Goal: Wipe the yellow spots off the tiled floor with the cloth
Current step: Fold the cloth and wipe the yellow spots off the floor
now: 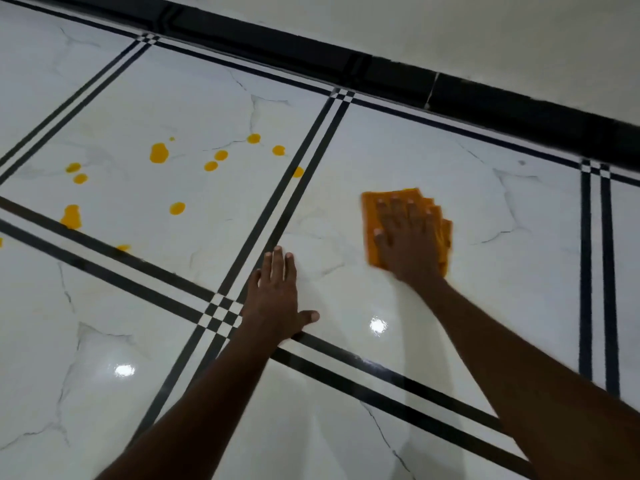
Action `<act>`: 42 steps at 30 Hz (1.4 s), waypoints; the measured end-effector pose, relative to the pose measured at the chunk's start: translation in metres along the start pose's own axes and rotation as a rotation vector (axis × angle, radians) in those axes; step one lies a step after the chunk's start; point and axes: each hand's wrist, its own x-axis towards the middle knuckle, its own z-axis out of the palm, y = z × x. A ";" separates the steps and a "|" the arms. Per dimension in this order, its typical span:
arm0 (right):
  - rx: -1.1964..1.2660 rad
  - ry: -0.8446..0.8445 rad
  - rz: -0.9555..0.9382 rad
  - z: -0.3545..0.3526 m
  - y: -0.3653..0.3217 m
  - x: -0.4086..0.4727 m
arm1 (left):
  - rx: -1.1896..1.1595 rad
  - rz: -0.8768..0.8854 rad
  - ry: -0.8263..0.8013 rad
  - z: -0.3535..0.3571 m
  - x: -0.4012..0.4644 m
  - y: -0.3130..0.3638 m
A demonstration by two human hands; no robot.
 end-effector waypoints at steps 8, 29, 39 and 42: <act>0.027 -0.020 -0.082 0.004 -0.050 -0.036 | -0.026 0.107 -0.085 -0.021 0.040 0.030; 0.038 0.030 0.366 0.001 0.034 -0.007 | 0.005 0.109 -0.011 -0.015 0.046 0.024; -0.030 -0.075 -0.112 -0.001 -0.011 -0.066 | -0.053 -0.012 0.027 -0.005 -0.004 0.031; 0.054 -0.074 0.384 -0.004 -0.014 -0.088 | -0.030 0.006 0.000 -0.010 -0.018 0.022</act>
